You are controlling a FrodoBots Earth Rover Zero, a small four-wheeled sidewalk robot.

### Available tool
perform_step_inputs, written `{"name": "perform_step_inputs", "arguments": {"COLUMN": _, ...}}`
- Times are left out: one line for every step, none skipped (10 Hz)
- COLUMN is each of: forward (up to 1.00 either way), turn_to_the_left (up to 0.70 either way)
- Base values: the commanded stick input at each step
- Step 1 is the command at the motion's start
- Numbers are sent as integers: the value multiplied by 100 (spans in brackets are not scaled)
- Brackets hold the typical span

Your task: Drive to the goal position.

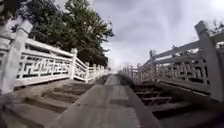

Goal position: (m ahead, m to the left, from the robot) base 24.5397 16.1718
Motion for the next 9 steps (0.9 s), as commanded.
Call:
{"name": "perform_step_inputs", "arguments": {"forward": 70, "turn_to_the_left": 0}}
{"name": "perform_step_inputs", "arguments": {"forward": 70, "turn_to_the_left": 0}}
{"name": "perform_step_inputs", "arguments": {"forward": 70, "turn_to_the_left": -5}}
{"name": "perform_step_inputs", "arguments": {"forward": 70, "turn_to_the_left": -6}}
{"name": "perform_step_inputs", "arguments": {"forward": 70, "turn_to_the_left": -3}}
{"name": "perform_step_inputs", "arguments": {"forward": 70, "turn_to_the_left": 0}}
{"name": "perform_step_inputs", "arguments": {"forward": 70, "turn_to_the_left": 0}}
{"name": "perform_step_inputs", "arguments": {"forward": 70, "turn_to_the_left": 0}}
{"name": "perform_step_inputs", "arguments": {"forward": 70, "turn_to_the_left": 0}}
